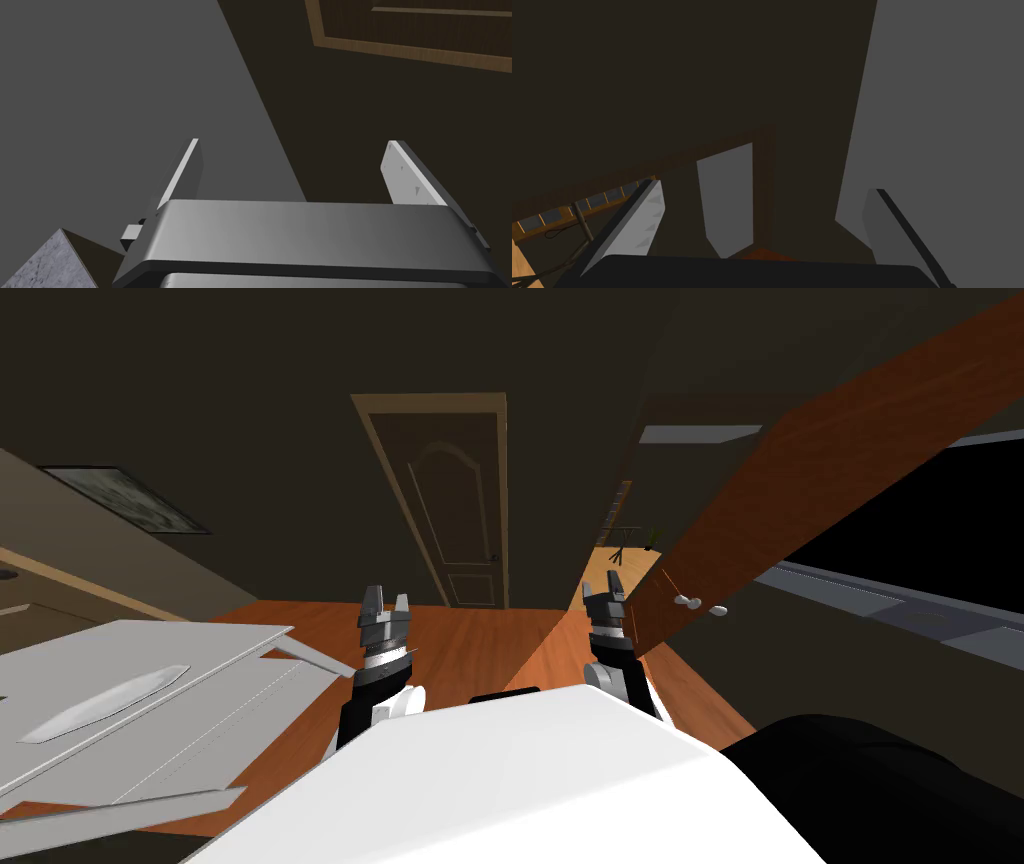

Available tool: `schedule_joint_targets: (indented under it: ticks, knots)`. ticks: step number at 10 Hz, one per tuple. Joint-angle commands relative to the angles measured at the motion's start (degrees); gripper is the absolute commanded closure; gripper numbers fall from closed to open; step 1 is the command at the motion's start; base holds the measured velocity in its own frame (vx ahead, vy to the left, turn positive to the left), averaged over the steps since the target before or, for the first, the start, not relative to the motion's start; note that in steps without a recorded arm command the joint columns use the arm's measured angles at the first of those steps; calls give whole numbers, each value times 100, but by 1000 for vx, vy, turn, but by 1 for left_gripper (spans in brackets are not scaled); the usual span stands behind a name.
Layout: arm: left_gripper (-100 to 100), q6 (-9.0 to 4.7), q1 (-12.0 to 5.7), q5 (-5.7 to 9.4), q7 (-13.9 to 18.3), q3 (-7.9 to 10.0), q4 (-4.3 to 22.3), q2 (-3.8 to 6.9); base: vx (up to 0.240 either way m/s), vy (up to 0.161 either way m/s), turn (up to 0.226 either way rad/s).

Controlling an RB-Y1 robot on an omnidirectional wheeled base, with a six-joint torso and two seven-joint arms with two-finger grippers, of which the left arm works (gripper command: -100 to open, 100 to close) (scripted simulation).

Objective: Push the door open

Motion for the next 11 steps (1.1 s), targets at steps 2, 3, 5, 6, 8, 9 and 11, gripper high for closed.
schedule_joint_targets:
  ticks: [2, 3, 5, 6, 8, 9, 11]
  knots:
    - [-100, -27, -111, -9, 30, 116, 270, 72, 48, -3, -123]
    - [-100, -37, -151, -12, 40, 158, 367, 96, 62, 3, -85]
    - [-100, -59, -241, -19, 64, 253, 586, 150, 56, -1, -106]
    - [-100, -73, -298, -23, 80, 313, 725, 183, 64, 0, -117]
    - [-100, -102, -415, -32, 111, 435, 1009, 249, 74, 2, -130]
    - [-100, -120, -487, -38, 130, 511, 1184, 287, 79, -6, -169]
    - [-100, -138, -559, -43, 149, 587, 1360, 325, 70, 10, -100]
